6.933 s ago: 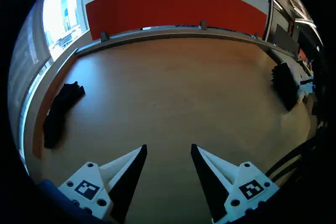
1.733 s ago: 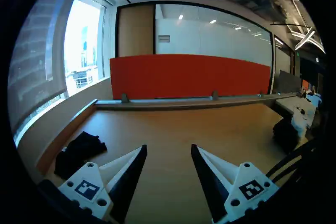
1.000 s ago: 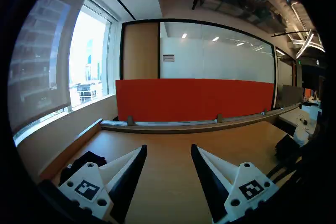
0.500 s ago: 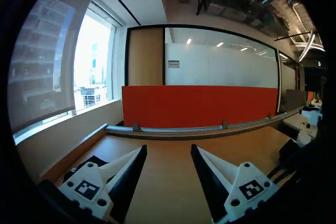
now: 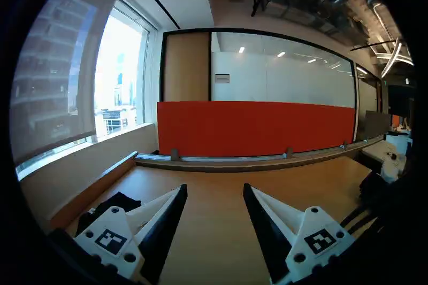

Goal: Fold towel

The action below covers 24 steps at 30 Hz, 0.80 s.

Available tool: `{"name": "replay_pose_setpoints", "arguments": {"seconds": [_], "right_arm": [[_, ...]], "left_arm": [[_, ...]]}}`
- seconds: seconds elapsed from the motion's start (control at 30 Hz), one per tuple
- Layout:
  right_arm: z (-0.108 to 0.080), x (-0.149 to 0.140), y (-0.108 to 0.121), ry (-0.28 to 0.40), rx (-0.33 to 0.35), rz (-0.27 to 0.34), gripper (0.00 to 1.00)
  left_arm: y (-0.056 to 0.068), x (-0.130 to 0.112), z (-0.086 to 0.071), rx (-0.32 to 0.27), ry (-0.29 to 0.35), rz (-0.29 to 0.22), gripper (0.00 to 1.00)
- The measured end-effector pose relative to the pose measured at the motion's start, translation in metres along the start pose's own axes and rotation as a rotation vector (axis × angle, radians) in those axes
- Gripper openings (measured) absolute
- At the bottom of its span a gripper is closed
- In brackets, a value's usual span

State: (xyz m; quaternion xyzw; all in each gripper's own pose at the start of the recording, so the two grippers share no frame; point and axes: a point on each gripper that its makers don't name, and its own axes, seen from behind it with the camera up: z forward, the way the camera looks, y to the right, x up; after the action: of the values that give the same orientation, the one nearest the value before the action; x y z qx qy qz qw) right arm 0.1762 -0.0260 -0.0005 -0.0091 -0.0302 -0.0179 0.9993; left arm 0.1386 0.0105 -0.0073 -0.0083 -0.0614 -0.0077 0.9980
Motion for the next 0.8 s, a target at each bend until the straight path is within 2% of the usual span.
{"name": "replay_pose_setpoints", "arguments": {"seconds": [0.2,0.43,0.6,0.8], "right_arm": [[0.000,-0.016,-0.002,0.015,-0.004,-0.001,1.00],[-0.001,-0.039,0.001,0.005,-0.015,0.001,1.00],[-0.006,-0.045,-0.002,0.008,-0.010,0.014,1.00],[-0.008,-0.045,-0.006,0.016,0.002,0.044,1.00]], "left_arm": [[0.003,-0.024,0.004,-0.022,0.019,-0.011,0.77],[0.002,-0.051,0.005,-0.020,0.044,0.010,0.77],[-0.002,-0.068,0.005,-0.005,0.058,0.017,0.77],[-0.005,-0.076,0.006,0.003,0.086,0.009,0.77]]}}
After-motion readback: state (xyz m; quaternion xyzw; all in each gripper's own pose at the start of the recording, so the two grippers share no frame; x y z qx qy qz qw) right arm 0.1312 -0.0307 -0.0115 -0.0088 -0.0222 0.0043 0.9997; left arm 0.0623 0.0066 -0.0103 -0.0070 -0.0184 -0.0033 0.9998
